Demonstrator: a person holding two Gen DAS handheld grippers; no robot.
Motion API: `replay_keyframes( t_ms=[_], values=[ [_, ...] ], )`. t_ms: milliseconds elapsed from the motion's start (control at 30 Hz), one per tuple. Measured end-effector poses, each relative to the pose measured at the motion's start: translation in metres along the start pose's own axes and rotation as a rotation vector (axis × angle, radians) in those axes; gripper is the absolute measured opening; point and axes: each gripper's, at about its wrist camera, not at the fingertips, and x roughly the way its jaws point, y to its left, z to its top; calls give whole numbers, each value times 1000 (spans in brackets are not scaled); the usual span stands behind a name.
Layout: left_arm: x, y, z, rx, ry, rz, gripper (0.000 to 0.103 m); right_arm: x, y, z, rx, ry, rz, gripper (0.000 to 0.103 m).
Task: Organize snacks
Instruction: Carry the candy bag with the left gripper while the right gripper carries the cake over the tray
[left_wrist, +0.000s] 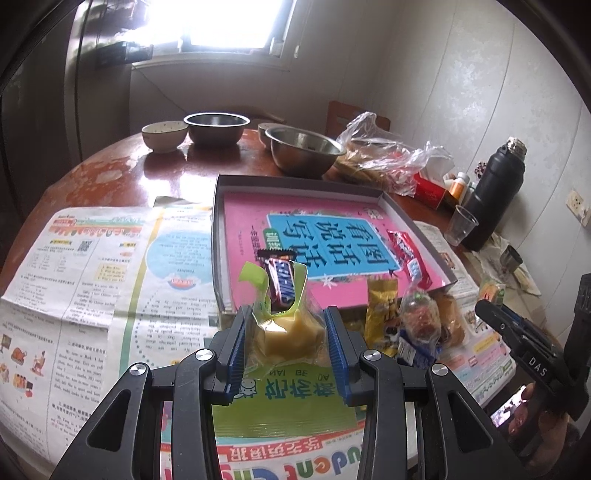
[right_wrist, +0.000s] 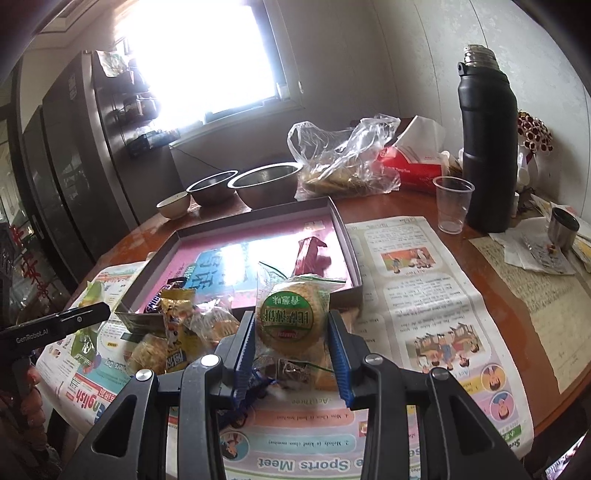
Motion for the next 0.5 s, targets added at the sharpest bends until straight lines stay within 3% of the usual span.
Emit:
replay_keyframes(
  t_ms=[500],
  values=[
    [5,-18,22,12,-38,-38,40,-1,-3,14,-11,-31,-12,38]
  ],
)
